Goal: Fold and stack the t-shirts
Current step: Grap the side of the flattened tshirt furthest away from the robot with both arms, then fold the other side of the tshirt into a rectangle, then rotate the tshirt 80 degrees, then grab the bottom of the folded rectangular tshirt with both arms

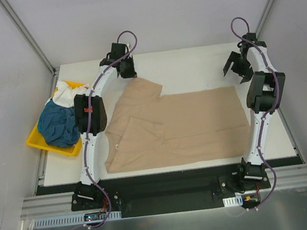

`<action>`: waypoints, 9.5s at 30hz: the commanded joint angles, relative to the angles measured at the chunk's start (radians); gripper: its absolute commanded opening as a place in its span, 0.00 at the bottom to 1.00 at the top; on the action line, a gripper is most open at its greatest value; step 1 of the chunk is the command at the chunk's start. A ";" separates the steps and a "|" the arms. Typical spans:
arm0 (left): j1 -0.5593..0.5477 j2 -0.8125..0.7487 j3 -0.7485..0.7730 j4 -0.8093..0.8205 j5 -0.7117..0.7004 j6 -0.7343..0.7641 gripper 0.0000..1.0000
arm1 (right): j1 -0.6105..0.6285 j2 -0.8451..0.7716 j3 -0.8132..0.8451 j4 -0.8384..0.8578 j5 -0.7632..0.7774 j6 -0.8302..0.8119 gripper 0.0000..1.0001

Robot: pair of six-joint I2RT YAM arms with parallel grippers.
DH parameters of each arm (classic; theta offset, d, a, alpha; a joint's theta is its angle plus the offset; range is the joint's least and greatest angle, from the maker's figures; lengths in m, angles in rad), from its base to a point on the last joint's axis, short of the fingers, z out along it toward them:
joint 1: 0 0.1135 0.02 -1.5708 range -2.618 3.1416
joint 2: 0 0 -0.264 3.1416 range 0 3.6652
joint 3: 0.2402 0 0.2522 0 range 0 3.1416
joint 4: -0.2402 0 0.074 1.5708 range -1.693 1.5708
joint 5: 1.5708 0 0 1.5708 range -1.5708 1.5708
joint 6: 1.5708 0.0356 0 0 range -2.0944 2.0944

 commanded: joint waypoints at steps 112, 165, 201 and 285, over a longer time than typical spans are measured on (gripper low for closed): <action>-0.095 -1.553 -1.512 -0.046 0.084 -0.303 0.00 | 0.041 -0.848 -0.901 0.013 0.328 -0.059 0.01; -0.118 -0.202 -0.503 0.108 0.094 -0.338 0.99 | 0.090 -0.851 -1.329 0.243 -0.378 -0.018 0.97; -0.166 0.050 0.118 0.448 0.219 -0.510 0.99 | 0.588 -1.010 -0.968 0.184 -0.286 -0.070 0.97; -0.742 -1.131 -1.657 0.434 -0.163 -0.892 0.52 | 0.479 -1.284 -1.228 0.290 -0.025 0.182 0.99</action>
